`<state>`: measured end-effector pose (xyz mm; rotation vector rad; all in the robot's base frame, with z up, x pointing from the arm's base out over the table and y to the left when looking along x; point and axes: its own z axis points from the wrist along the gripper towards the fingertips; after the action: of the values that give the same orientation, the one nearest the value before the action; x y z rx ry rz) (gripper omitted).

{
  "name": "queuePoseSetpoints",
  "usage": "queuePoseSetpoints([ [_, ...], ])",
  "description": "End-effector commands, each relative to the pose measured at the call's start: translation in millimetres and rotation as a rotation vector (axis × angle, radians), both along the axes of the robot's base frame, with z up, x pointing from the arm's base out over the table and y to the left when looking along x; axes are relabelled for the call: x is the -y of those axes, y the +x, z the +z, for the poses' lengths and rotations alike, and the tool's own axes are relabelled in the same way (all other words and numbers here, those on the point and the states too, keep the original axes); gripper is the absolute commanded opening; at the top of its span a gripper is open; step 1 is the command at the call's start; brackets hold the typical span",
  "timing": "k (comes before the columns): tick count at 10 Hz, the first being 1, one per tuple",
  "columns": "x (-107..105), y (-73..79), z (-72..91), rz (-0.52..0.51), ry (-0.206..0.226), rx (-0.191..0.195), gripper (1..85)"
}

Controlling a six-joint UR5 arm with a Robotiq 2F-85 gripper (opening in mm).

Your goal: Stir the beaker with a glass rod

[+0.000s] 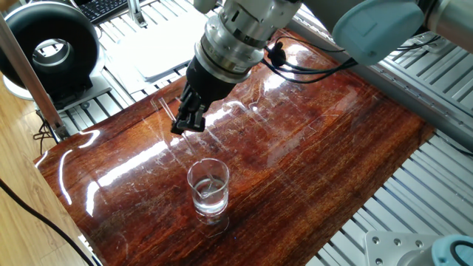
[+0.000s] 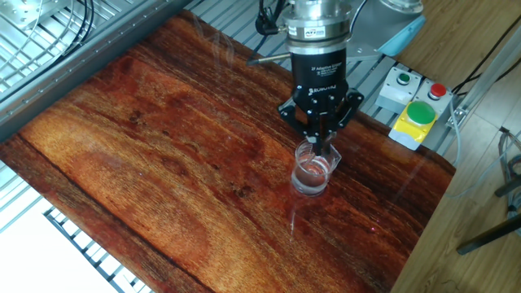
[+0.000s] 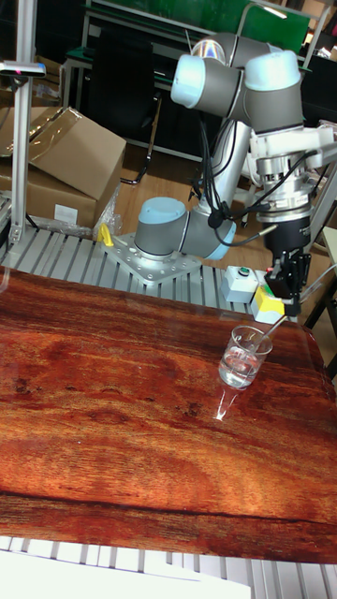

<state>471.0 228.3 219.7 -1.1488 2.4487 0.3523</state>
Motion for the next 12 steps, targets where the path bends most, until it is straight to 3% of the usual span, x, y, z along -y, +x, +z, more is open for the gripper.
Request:
queuePoseSetpoints([
  [1,1,-5.6,-13.1,-0.051,-0.022,-0.049,1.0],
  [6,6,-2.5,-19.8,-0.059,-0.123,-0.059,1.0],
  [12,-2,2.8,-17.4,-0.075,-0.132,-0.062,1.0],
])
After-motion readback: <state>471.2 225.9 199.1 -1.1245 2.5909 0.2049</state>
